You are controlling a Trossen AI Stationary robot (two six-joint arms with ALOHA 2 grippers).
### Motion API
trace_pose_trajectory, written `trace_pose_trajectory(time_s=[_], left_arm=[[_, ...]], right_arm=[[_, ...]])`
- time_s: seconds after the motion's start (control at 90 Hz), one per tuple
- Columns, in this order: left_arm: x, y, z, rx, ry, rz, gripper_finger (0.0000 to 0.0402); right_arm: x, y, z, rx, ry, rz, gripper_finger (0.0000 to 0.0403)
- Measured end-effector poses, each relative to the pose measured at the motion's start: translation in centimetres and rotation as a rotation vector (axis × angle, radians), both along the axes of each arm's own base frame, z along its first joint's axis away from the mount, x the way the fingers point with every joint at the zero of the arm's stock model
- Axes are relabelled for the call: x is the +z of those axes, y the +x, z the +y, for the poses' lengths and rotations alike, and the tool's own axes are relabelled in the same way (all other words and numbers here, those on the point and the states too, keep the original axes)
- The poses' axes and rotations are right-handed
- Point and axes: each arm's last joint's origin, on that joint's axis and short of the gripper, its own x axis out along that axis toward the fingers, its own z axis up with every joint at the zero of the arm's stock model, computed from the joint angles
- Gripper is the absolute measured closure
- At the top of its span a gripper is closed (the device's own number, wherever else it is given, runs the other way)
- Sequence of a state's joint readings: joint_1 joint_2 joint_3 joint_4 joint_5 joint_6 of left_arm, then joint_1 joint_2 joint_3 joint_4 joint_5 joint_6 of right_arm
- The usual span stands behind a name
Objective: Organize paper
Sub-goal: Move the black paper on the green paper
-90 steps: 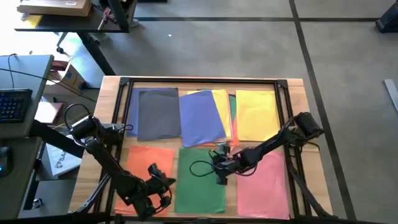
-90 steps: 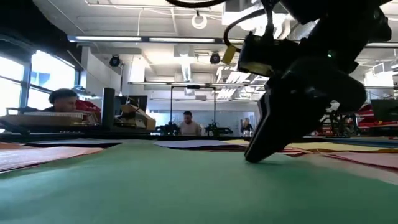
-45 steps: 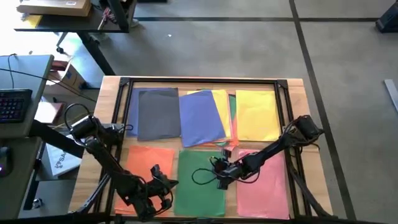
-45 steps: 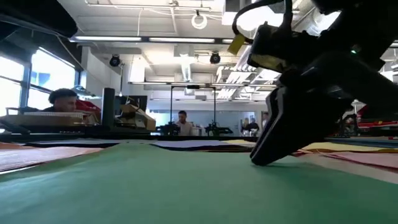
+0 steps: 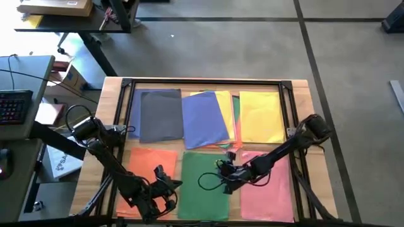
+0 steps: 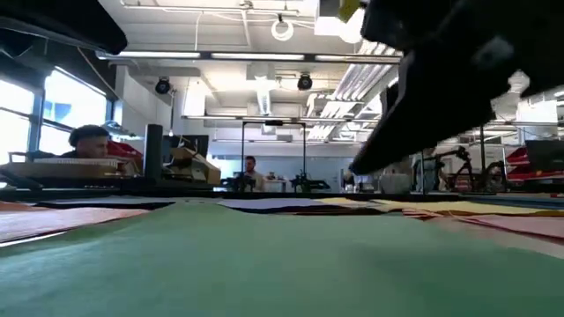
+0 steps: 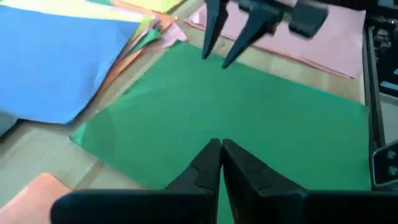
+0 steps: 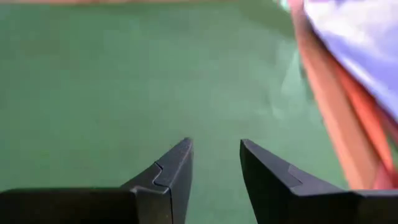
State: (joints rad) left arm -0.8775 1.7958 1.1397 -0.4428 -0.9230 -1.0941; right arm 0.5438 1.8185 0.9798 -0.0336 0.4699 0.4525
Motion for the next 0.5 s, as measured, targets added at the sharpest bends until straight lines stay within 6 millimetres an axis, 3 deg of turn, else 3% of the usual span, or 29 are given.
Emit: trace_pose_trajectory(time_s=[0.222,0.378,0.5], left_arm=[[0.2,1.7,2.3,0.035,0.121,0.041,0.0393],[1.1,3.2,7.7,0.143,0.139,0.227,0.0391],[1.9,3.9,11.6,0.15,0.185,0.397,0.0368]], right_arm=[[1.8,0.0,-0.4,0.032,-0.025,-0.049,0.0284],[1.7,0.1,-0.6,0.015,-0.015,-0.049,0.0284],[1.7,0.1,-0.6,0.015,-0.011,-0.045,0.0284]])
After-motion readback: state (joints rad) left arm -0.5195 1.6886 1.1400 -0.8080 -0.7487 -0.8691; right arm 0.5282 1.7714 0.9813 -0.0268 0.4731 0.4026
